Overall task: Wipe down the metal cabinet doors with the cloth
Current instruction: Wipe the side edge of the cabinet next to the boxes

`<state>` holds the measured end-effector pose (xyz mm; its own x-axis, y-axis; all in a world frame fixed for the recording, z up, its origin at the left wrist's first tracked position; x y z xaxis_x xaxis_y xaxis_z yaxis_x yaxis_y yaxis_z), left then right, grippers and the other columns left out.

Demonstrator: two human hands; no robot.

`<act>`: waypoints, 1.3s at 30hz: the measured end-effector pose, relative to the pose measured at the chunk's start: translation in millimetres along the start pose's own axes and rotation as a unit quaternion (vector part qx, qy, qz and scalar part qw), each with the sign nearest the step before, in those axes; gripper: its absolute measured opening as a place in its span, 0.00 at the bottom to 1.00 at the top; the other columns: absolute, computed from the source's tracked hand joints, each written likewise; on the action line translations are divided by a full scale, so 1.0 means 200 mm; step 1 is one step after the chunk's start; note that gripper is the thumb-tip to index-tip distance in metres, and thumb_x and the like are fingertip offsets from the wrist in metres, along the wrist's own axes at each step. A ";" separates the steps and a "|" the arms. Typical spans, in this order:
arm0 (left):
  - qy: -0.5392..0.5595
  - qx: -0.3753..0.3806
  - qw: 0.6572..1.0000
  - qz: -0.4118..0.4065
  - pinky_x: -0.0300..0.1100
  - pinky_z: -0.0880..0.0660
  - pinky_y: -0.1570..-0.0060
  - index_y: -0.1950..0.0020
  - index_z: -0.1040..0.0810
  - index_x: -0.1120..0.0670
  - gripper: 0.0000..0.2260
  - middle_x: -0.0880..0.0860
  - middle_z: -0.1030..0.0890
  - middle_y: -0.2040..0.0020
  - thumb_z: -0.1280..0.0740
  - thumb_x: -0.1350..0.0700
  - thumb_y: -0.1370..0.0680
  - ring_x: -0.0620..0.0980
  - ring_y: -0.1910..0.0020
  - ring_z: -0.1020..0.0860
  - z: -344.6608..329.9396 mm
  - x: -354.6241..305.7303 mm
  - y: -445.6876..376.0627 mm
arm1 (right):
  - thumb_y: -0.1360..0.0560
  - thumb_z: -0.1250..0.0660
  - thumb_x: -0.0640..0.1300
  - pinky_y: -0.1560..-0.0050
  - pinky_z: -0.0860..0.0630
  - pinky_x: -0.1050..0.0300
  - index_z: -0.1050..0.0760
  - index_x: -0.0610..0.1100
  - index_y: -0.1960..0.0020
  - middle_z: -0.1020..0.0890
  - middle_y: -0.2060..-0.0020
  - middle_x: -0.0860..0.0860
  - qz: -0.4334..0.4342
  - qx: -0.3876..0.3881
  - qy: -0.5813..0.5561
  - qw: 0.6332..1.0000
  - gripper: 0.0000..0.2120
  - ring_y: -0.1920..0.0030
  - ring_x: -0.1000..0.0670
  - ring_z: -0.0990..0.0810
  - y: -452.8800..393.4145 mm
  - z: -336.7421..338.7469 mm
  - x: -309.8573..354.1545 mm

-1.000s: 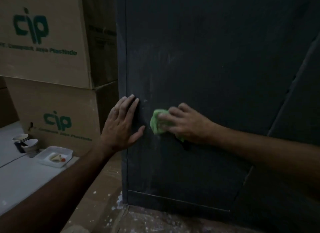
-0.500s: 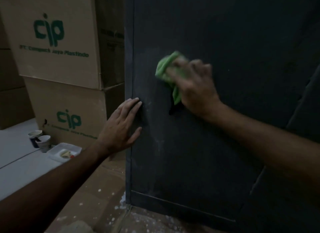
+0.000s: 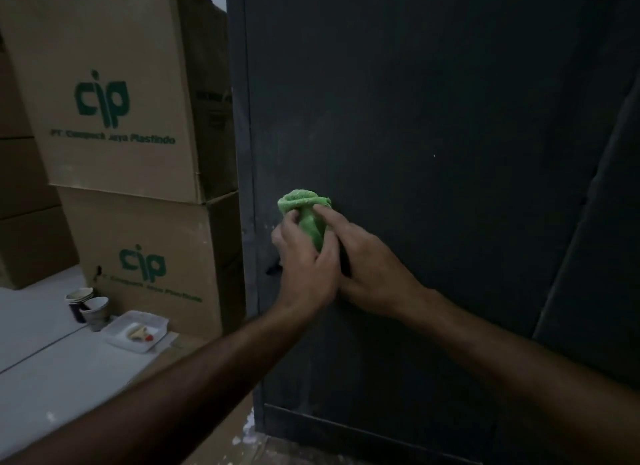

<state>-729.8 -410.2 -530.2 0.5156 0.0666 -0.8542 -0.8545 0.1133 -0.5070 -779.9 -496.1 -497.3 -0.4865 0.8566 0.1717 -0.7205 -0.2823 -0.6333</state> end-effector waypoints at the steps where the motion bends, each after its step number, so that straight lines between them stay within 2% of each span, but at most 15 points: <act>1: -0.015 -0.022 1.000 -0.008 0.53 0.21 0.36 0.18 0.45 0.52 0.30 0.54 0.40 0.24 0.36 0.47 0.15 0.51 0.31 0.29 -0.01 -0.03 -0.01 | 0.23 0.29 0.43 0.37 0.24 0.50 0.42 0.45 0.19 0.22 0.35 0.45 0.004 -0.009 -0.006 1.000 0.37 0.39 0.50 0.23 0.02 0.04 -0.01; 5: -0.079 -0.087 0.991 -0.056 0.63 0.38 0.22 0.17 0.46 0.55 0.30 0.59 0.46 0.17 0.36 0.50 0.15 0.58 0.18 0.44 -0.05 -0.06 -0.01 | 0.21 0.33 0.39 0.30 0.28 0.46 0.27 0.40 0.28 0.22 0.33 0.44 0.062 -0.119 0.137 0.982 0.22 0.32 0.47 0.26 0.12 0.24 -0.04; 9: -0.185 -0.171 0.942 -0.221 0.52 0.45 0.19 0.22 0.35 0.65 0.23 0.64 0.40 0.18 0.35 0.61 0.16 0.60 0.19 0.40 0.15 -0.24 -0.20 | 0.22 0.33 0.42 0.25 0.35 0.44 0.24 0.44 0.31 0.27 0.29 0.43 0.114 -0.116 0.236 0.958 0.19 0.26 0.42 0.31 0.27 0.25 -0.13; 13: -0.240 -0.206 0.884 -0.344 0.47 0.41 0.22 0.25 0.30 0.64 0.21 0.65 0.35 0.20 0.36 0.61 0.17 0.58 0.22 0.37 0.38 -0.38 -0.48 | 0.21 0.36 0.44 0.23 0.37 0.43 0.24 0.44 0.32 0.28 0.28 0.43 0.119 -0.102 0.240 0.958 0.18 0.24 0.42 0.33 0.34 0.23 -0.21; 20: -0.438 0.080 0.722 -0.530 0.58 0.25 0.34 0.22 0.35 0.54 0.24 0.60 0.32 0.20 0.37 0.54 0.18 0.62 0.28 0.27 -0.04 -0.06 -0.05 | 0.23 0.32 0.42 0.27 0.31 0.39 0.21 0.43 0.34 0.25 0.30 0.42 0.121 -0.090 0.243 0.958 0.18 0.25 0.41 0.30 0.34 0.16 -0.18; 21: -0.431 0.061 0.726 -0.533 0.58 0.25 0.34 0.22 0.35 0.53 0.24 0.60 0.31 0.20 0.37 0.54 0.18 0.62 0.28 0.26 0.00 -0.12 -0.11 | 0.23 0.33 0.43 0.27 0.31 0.40 0.21 0.43 0.33 0.25 0.29 0.42 0.120 -0.090 0.251 0.956 0.18 0.25 0.42 0.31 0.33 0.16 -0.19; 24: -0.323 -0.142 0.821 -0.450 0.53 0.34 0.27 0.21 0.31 0.55 0.23 0.62 0.32 0.21 0.35 0.57 0.17 0.59 0.25 0.32 0.25 -0.49 -0.46 | 0.22 0.34 0.44 0.24 0.35 0.42 0.21 0.43 0.32 0.26 0.28 0.43 0.123 -0.095 0.267 0.951 0.19 0.24 0.42 0.32 0.32 0.16 -0.19; 26: -0.303 -0.198 0.830 -0.425 0.49 0.37 0.26 0.22 0.30 0.56 0.23 0.62 0.32 0.21 0.35 0.58 0.17 0.59 0.27 0.32 0.27 -0.61 -0.54 | 0.22 0.33 0.43 0.23 0.36 0.43 0.22 0.42 0.32 0.27 0.27 0.43 0.127 -0.089 0.265 0.952 0.19 0.23 0.42 0.33 0.33 0.16 -0.20; 28: -0.365 -0.111 0.778 -0.498 0.50 0.39 0.24 0.20 0.33 0.54 0.24 0.62 0.34 0.20 0.36 0.54 0.16 0.63 0.26 0.30 0.09 -0.51 -0.43 | 0.22 0.32 0.42 0.23 0.35 0.43 0.22 0.42 0.31 0.28 0.26 0.43 0.127 -0.086 0.260 0.953 0.20 0.22 0.43 0.34 0.34 0.18 -0.21; 31: -0.482 0.112 0.641 -0.587 0.60 0.26 0.33 0.19 0.38 0.51 0.27 0.59 0.35 0.18 0.38 0.50 0.18 0.64 0.28 0.27 -0.09 -0.15 -0.12 | 0.23 0.31 0.42 0.22 0.36 0.43 0.24 0.42 0.30 0.30 0.25 0.43 0.128 -0.079 0.256 0.955 0.21 0.21 0.44 0.37 0.35 0.18 -0.22; 32: -0.492 0.119 0.620 -0.599 0.59 0.25 0.36 0.20 0.37 0.51 0.26 0.60 0.33 0.19 0.38 0.51 0.18 0.62 0.29 0.28 -0.06 -0.11 -0.11 | 0.23 0.31 0.42 0.22 0.37 0.43 0.24 0.42 0.30 0.30 0.24 0.44 0.128 -0.079 0.256 0.955 0.21 0.21 0.44 0.37 0.36 0.17 -0.22; 33: -0.484 0.085 0.632 -0.600 0.59 0.25 0.36 0.20 0.36 0.52 0.25 0.61 0.32 0.20 0.38 0.52 0.18 0.61 0.28 0.29 0.00 -0.15 -0.17 | 0.23 0.31 0.42 0.22 0.38 0.43 0.24 0.43 0.30 0.30 0.24 0.44 0.128 -0.080 0.255 0.955 0.21 0.21 0.43 0.38 0.36 0.16 -0.22; 36: -0.361 -0.139 0.785 -0.484 0.58 0.32 0.30 0.21 0.34 0.53 0.24 0.62 0.32 0.21 0.37 0.57 0.17 0.59 0.24 0.34 0.27 -0.47 -0.51 | 0.23 0.30 0.41 0.21 0.39 0.42 0.23 0.42 0.31 0.29 0.25 0.43 0.132 -0.083 0.244 0.957 0.21 0.21 0.43 0.37 0.36 0.15 -0.22; 37: -0.320 -0.189 0.816 -0.443 0.55 0.33 0.28 0.21 0.32 0.54 0.23 0.63 0.32 0.22 0.37 0.58 0.18 0.57 0.25 0.34 0.32 -0.54 -0.57 | 0.23 0.30 0.40 0.21 0.39 0.43 0.23 0.41 0.31 0.29 0.25 0.43 0.134 -0.083 0.241 0.958 0.20 0.21 0.42 0.37 0.36 0.15 -0.22; 39: -0.314 -0.200 0.816 -0.441 0.54 0.34 0.30 0.22 0.32 0.55 0.22 0.63 0.32 0.22 0.38 0.56 0.17 0.58 0.26 0.33 0.25 -0.55 -0.54 | 0.23 0.30 0.40 0.21 0.38 0.43 0.22 0.41 0.32 0.28 0.26 0.42 0.139 -0.089 0.235 0.958 0.20 0.21 0.42 0.36 0.36 0.16 -0.22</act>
<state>-692.2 -380.9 -375.7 0.7647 0.6438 0.0282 -0.0198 0.0672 -0.9975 -826.6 -568.6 -525.8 -0.3417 0.8704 -0.3546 -0.4793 -0.4859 -0.7309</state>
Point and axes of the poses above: each hand's wrist, its own y-axis away from the middle knuckle, its own z-axis out of the back of the hand, x = y × z, the point moved 10 cm from there along -y, towards the middle knuckle
